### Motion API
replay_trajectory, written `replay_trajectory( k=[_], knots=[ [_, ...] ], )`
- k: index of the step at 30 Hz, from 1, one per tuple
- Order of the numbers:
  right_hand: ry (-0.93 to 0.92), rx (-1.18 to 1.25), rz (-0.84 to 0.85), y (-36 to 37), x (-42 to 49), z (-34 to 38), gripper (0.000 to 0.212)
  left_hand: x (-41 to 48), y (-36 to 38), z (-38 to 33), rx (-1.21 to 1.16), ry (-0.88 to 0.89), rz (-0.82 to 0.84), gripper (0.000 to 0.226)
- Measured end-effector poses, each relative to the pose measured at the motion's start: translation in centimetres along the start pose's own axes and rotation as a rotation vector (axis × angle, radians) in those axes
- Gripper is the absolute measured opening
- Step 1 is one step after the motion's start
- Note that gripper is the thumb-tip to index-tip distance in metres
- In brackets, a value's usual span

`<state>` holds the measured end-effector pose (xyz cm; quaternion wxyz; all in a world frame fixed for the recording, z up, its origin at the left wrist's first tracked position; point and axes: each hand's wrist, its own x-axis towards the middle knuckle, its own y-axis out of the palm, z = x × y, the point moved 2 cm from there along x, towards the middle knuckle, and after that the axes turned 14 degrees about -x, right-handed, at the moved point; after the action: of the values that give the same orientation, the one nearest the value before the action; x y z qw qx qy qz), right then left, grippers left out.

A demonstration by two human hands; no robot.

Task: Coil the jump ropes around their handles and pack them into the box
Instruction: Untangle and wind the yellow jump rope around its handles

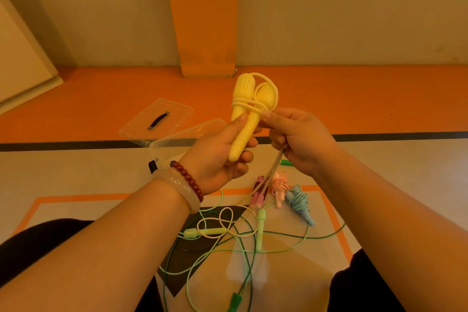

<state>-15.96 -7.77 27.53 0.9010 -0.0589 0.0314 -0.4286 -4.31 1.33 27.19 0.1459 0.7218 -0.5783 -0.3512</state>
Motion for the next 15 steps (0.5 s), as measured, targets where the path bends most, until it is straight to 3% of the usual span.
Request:
replay_trajectory(
  k=[4, 7, 15],
  knots=[
    [-0.003, -0.154, -0.006, -0.17, -0.06, 0.09, 0.018, -0.34, -0.30, -0.41, 0.168, 0.070, -0.097, 0.028],
    [-0.003, -0.217, 0.009, -0.24, -0.17, 0.29, 0.017, -0.49, -0.22, -0.42, 0.254, 0.084, -0.082, 0.018],
    [0.019, -0.322, -0.054, 0.02, -0.39, 0.37, 0.018, -0.05, -0.04, 0.40, 0.166, 0.026, 0.001, 0.022]
  ],
)
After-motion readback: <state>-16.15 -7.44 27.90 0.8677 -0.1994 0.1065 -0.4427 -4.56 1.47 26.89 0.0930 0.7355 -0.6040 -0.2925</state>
